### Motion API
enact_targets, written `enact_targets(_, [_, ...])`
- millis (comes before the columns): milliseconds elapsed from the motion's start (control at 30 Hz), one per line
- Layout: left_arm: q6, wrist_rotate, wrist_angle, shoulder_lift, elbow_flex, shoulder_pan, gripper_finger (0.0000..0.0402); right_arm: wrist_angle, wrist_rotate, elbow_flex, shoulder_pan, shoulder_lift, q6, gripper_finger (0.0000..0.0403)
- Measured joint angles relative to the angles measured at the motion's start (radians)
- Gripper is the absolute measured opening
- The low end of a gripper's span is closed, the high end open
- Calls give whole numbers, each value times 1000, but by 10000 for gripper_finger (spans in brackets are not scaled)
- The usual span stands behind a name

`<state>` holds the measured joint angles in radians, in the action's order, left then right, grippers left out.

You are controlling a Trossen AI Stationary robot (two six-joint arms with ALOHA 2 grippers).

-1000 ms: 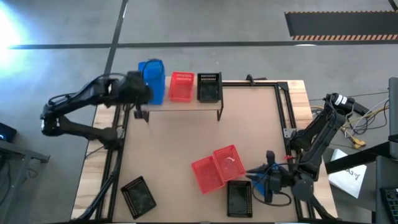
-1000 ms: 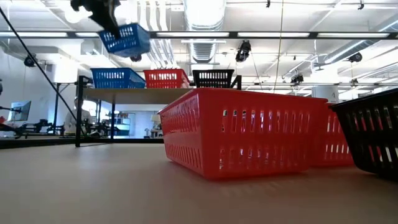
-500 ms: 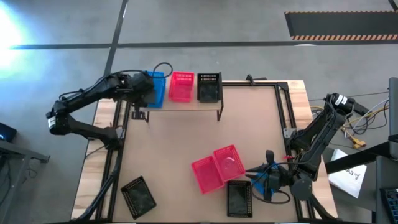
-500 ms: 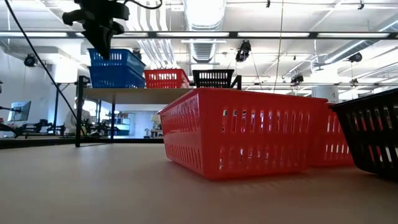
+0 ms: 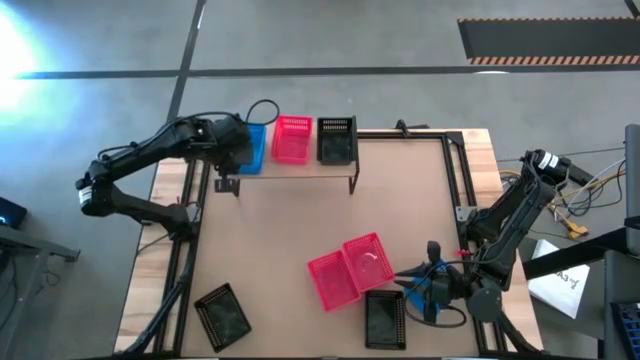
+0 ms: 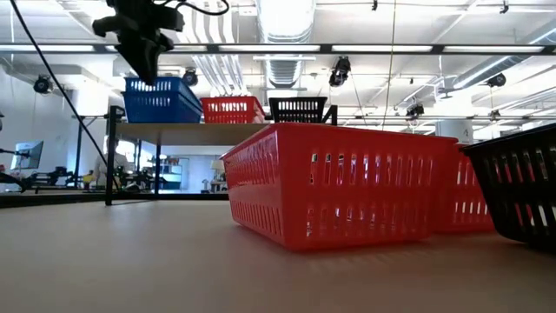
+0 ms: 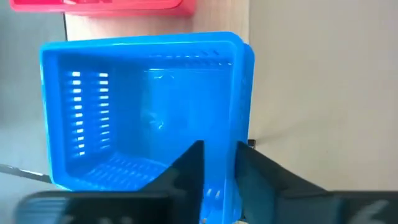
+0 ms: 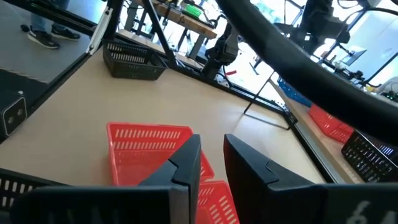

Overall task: Stack baskets on shelf by color
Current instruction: Stack the top blue bin on the blue bin on the shelf, then stack the left red bin on the red bin on the shelf

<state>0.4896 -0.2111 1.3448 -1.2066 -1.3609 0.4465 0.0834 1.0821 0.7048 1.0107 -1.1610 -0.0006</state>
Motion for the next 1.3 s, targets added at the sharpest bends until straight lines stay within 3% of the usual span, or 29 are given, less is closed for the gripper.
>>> enact_targets(167, [-39, 0, 2, 17, -21, 1, 134, 0, 0, 0, -6, 0, 0, 59])
enact_targets(300, [-117, 0, 0, 31, -65, 0, 160, -2, 0, 0, -15, 0, 4, 61])
enact_targets(500, [-255, 21, -48, 79, -69, -32, 163, -15, -5, 0, -62, 0, 77, 59])
enact_targets(733, [-354, 23, -287, 153, 55, -198, 163, -127, -25, 0, -144, 3, 226, 72])
enact_targets(1000, [-353, -4, -719, 152, 225, -451, 163, -180, -302, 0, -276, 50, 246, 125])
enact_targets(1133, [-353, -6, -880, 96, 277, -548, 163, -337, -461, 28, -340, 79, 339, 157])
enact_targets(1300, [-390, -30, -1030, -24, 325, -661, 163, -482, -499, 45, -357, 78, 456, 180])
